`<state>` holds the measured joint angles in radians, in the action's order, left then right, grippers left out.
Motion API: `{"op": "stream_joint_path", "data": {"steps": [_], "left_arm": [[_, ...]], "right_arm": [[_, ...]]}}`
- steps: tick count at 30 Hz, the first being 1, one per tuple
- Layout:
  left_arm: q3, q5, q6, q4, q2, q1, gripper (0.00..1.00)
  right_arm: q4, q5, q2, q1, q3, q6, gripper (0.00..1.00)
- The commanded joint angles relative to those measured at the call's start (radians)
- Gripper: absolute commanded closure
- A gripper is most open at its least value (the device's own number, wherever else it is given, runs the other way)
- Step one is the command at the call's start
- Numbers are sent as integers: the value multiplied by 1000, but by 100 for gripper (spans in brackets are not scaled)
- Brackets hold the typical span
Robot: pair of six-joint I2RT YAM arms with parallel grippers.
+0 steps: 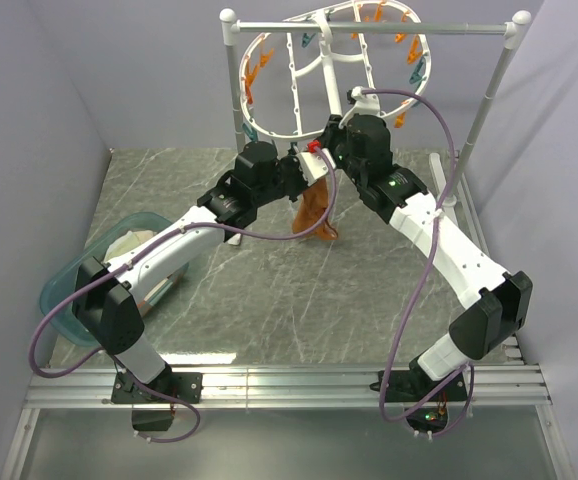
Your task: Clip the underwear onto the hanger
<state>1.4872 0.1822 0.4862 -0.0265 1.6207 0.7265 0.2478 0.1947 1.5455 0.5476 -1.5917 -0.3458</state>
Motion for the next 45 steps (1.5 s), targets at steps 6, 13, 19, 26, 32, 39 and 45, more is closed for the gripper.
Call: {"op": "stream_joint_path", "data": {"steps": [6, 13, 19, 26, 32, 39, 45], "left_arm": [[68, -16, 14, 69, -10, 7, 100], [68, -23, 23, 69, -13, 8, 100], [65, -33, 38, 91, -21, 5, 100], [58, -27, 51, 94, -27, 5, 100], [67, -30, 49, 100, -30, 5, 100], [54, -29, 52, 94, -41, 5, 100], [41, -36, 57, 99, -45, 5, 100]], "right_arm": [[-16, 35, 15, 5, -37, 1, 100], [-13, 31, 13, 5, -37, 8, 100], [-1, 5, 11, 5, -28, 7, 100], [2, -14, 2, 3, -21, 16, 91], [8, -18, 2, 3, -16, 27, 73], [13, -21, 2, 2, -33, 30, 57], [10, -32, -2, 0, -37, 33, 53]]}}
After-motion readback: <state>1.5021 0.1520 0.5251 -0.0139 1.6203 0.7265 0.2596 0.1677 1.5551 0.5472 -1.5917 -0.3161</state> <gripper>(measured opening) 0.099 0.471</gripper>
